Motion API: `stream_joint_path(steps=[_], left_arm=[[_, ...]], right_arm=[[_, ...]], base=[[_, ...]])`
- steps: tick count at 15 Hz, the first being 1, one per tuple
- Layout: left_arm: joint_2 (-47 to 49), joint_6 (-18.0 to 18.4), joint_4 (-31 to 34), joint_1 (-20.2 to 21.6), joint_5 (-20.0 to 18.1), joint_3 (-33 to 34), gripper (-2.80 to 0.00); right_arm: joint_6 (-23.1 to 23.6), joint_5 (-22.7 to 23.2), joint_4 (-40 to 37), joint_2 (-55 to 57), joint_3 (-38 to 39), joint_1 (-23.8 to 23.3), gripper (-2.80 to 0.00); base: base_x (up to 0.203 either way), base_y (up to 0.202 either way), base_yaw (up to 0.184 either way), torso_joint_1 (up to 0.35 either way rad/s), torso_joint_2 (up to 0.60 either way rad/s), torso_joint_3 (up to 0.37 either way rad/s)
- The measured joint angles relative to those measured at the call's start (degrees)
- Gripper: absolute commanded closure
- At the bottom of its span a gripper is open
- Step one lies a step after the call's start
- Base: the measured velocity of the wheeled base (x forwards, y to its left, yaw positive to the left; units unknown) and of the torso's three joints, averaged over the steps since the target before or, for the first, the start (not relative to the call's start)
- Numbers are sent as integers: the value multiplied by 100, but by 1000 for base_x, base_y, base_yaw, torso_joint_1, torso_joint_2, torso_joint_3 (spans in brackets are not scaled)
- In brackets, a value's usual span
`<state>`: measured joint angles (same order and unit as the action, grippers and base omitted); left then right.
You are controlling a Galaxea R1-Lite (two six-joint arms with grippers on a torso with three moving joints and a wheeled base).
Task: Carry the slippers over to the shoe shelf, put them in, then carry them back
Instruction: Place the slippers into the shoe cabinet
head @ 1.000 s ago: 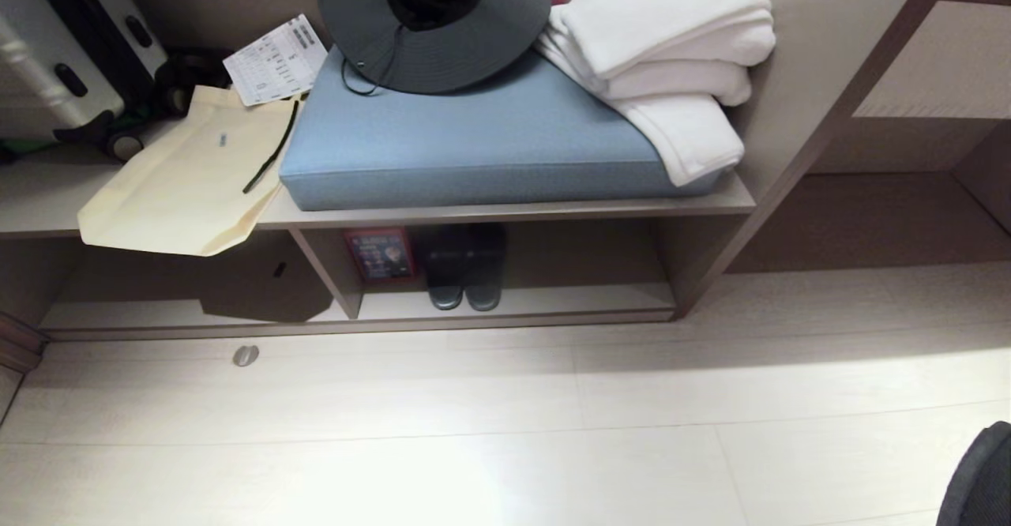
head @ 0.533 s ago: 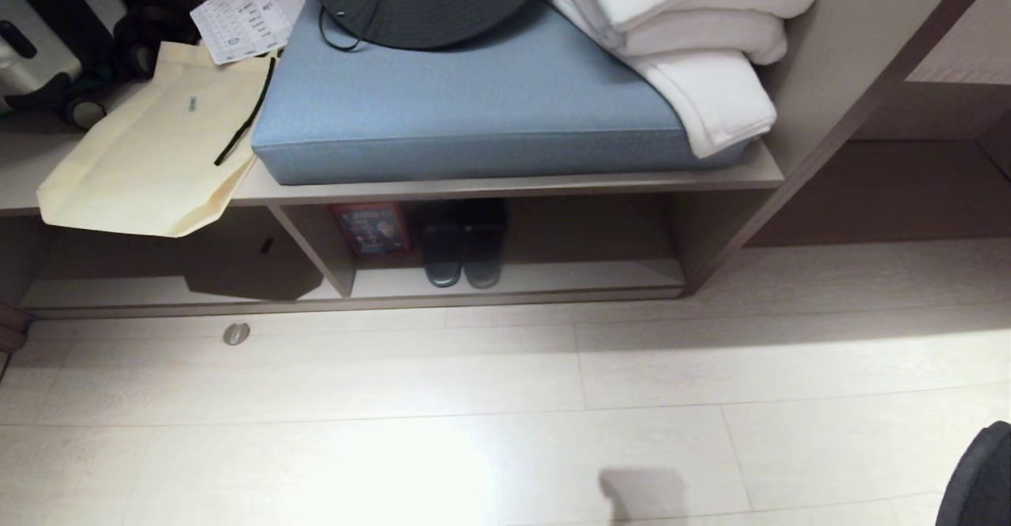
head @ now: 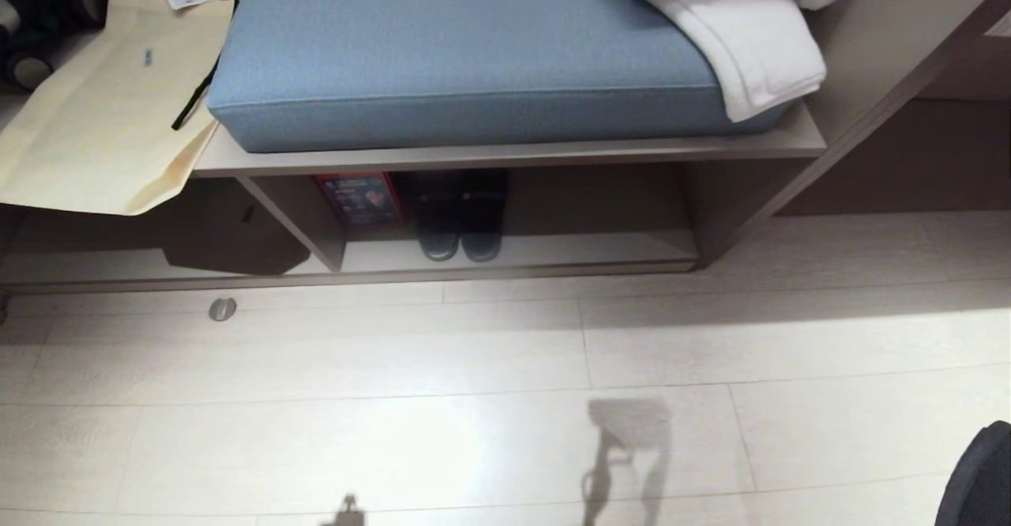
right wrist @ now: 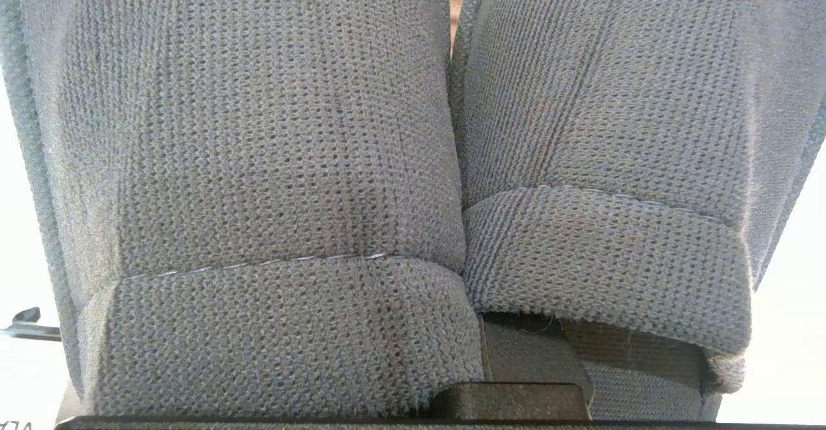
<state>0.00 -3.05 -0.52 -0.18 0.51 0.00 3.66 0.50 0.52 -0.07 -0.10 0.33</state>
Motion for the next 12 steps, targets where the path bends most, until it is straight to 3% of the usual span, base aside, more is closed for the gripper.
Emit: stream_joint_path(steps=[12], left_arm=[[0,0,-1,0,0,0,0]], right_arm=[[-2,1,1,0,0,0,0]], base=[[0,0,0,3,1,-197]])
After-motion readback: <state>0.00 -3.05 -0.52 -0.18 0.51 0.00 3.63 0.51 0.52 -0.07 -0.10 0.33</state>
